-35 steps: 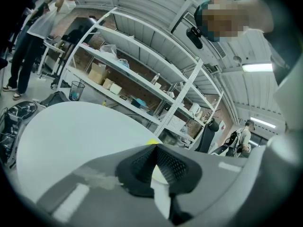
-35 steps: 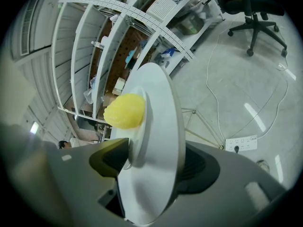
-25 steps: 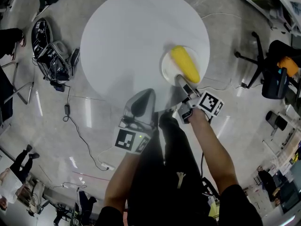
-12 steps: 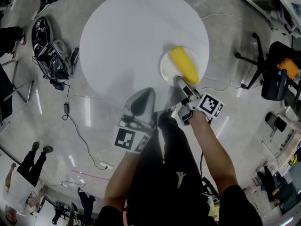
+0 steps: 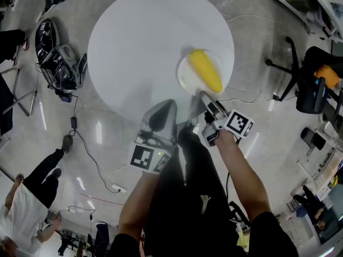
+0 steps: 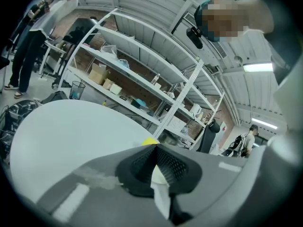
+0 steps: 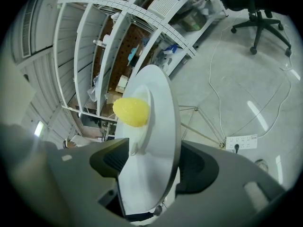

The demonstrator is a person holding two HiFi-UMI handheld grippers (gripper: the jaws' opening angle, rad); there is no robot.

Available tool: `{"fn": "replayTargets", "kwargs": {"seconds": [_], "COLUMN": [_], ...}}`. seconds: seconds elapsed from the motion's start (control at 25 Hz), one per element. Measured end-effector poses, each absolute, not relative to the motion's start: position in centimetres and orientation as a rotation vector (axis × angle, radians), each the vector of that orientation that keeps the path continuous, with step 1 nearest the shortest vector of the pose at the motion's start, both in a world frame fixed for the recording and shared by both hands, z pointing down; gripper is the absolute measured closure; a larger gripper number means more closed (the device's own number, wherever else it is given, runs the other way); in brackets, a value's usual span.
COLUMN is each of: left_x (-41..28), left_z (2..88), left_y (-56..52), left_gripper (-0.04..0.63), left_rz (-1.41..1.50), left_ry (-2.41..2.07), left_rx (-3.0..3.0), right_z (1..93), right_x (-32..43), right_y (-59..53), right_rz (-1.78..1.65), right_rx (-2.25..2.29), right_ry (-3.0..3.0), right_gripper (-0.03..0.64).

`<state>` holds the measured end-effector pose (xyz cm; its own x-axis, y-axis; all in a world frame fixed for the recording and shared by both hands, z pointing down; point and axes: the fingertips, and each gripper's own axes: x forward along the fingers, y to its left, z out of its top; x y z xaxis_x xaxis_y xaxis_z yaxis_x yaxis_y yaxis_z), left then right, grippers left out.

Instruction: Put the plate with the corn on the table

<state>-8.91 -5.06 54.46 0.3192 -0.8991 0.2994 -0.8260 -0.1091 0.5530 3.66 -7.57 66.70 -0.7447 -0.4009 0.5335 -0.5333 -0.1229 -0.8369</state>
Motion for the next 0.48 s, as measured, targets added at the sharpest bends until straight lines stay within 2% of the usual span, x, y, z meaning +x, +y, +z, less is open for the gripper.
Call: {"fn": "replayTargets", "kwargs": {"seconds": [0.48], "left_x": [-7.4], "left_z": [54.1], "left_y": [-3.7], "left_gripper": [0.589], "left_rz": [-0.155], "left_ry": [-1.521], "left_rx": [1.977], "right_z": [67.0], "right_x": [6.6], "right_y": [-4.7], "right_rz": [2.034], "right_rx": [1.167], "right_ry": [-1.873], "right_gripper": [0.361]}}
